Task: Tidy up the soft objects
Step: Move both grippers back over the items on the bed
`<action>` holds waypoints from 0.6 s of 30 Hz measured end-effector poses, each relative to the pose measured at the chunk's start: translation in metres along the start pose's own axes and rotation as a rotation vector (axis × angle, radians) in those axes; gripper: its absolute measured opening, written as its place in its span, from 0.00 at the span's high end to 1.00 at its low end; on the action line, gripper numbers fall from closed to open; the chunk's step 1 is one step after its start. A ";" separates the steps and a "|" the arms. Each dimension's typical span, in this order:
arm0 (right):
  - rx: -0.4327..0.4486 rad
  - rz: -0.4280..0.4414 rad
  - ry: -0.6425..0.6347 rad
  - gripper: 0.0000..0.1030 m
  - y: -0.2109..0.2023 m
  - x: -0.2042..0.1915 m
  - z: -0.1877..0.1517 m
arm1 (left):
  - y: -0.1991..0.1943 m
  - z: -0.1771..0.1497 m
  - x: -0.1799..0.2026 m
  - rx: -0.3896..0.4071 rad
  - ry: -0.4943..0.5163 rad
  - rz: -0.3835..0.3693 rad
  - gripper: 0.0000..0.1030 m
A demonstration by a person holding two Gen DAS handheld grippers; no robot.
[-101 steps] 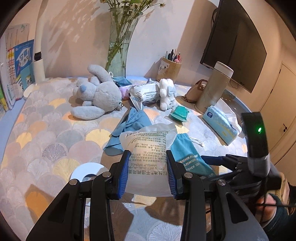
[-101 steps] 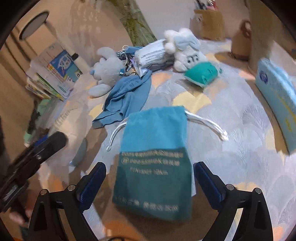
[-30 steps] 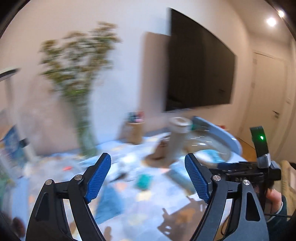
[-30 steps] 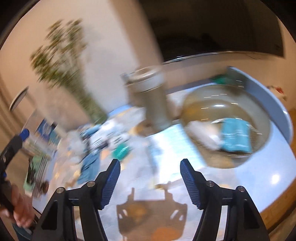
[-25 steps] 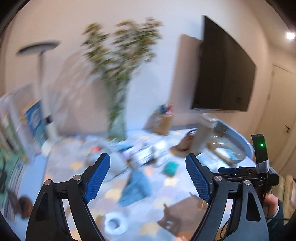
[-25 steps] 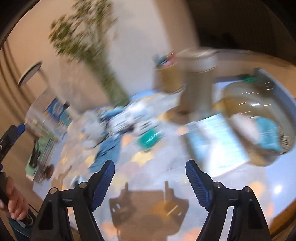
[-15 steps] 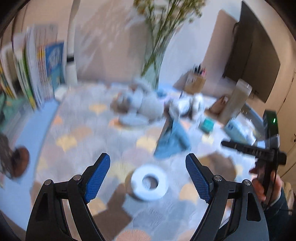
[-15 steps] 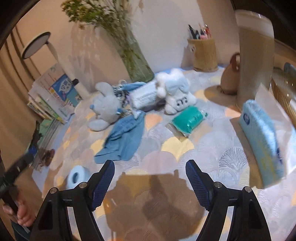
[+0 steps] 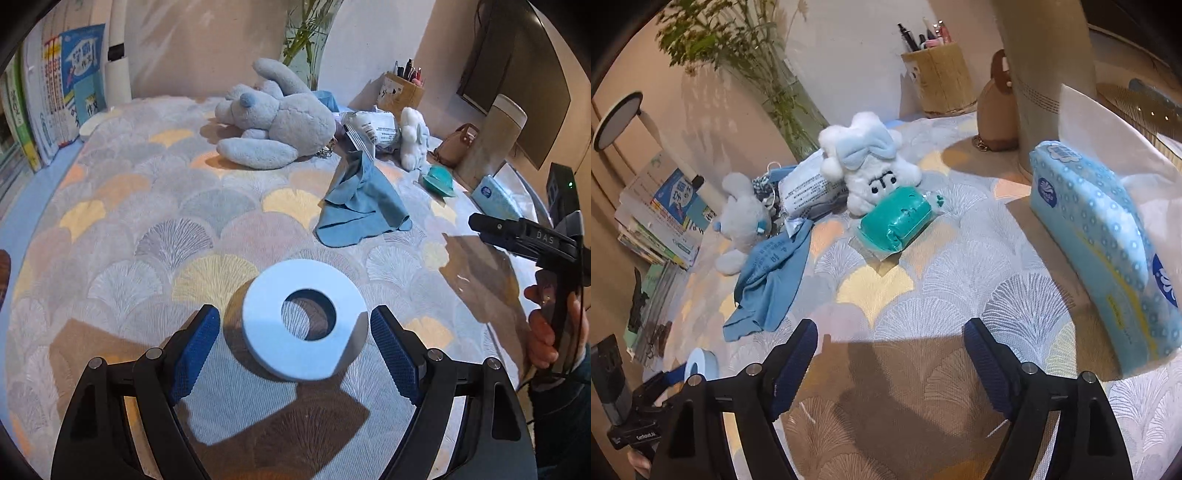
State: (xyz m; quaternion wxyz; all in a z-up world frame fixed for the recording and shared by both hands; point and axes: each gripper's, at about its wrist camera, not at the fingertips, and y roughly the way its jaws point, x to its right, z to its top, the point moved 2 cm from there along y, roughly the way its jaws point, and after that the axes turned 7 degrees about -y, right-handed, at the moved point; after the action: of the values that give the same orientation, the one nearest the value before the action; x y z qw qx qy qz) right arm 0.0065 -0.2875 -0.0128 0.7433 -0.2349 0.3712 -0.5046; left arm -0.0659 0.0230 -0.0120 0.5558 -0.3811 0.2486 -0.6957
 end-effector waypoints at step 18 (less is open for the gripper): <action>-0.125 -0.053 0.129 0.00 0.050 0.001 0.062 | 0.007 -0.001 0.009 0.052 0.068 0.099 0.19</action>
State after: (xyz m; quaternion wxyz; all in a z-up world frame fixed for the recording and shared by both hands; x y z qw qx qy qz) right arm 0.0847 -0.2706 -0.0113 0.6881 -0.2577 0.4428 -0.5138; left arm -0.0634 0.0127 -0.0162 0.5904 -0.3300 0.2676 -0.6862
